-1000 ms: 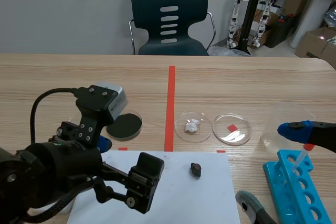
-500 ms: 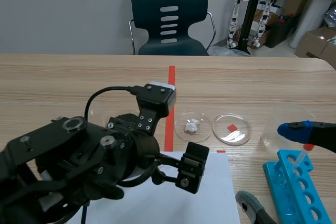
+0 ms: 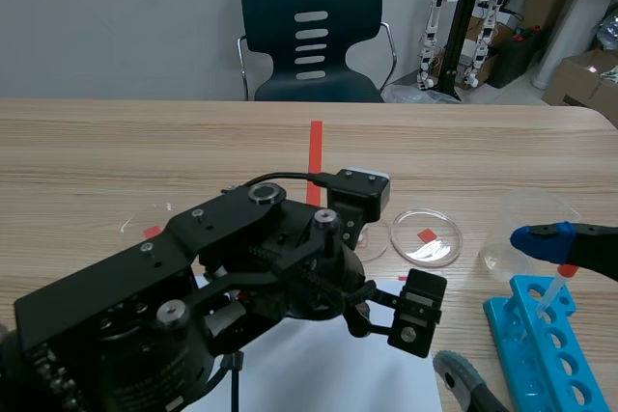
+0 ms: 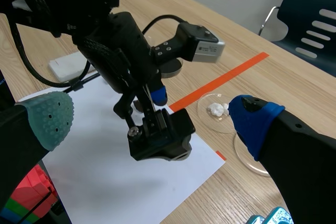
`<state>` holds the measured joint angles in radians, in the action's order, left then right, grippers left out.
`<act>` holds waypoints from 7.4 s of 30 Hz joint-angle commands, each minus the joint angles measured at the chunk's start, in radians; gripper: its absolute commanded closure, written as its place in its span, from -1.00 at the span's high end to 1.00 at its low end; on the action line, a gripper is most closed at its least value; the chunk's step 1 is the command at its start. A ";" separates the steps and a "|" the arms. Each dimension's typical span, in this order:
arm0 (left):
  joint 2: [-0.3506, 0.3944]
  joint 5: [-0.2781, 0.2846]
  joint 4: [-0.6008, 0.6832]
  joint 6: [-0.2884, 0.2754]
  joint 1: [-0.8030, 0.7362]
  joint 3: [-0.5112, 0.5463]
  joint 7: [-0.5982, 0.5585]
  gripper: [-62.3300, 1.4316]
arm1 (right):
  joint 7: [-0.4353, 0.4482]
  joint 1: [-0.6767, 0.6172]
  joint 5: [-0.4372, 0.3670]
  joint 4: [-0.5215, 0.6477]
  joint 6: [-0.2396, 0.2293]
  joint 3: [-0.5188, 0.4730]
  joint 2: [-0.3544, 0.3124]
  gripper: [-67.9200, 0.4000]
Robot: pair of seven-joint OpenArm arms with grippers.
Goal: Pick up the right mineral with the left hand
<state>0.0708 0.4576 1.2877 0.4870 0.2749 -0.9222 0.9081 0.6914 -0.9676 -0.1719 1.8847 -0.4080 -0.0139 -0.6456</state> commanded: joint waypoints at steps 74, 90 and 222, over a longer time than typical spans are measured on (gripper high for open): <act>-0.203 -0.148 -0.341 -0.022 0.090 -0.001 0.007 0.06 | 0.015 0.002 -0.015 0.007 -0.001 -0.011 -0.011 0.83; -0.204 -0.148 -0.341 -0.022 0.088 -0.032 -0.016 -0.12 | 0.015 0.002 -0.015 0.007 -0.001 -0.011 -0.011 0.83; 0.561 -0.156 0.819 -0.430 -1.189 0.880 -0.964 -0.56 | 0.015 0.002 -0.014 0.007 -0.001 -0.011 -0.011 0.83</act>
<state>0.6395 0.2985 2.0953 0.0544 -0.9169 -0.0425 -0.0353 0.6914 -0.9676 -0.1719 1.8847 -0.4080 -0.0139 -0.6456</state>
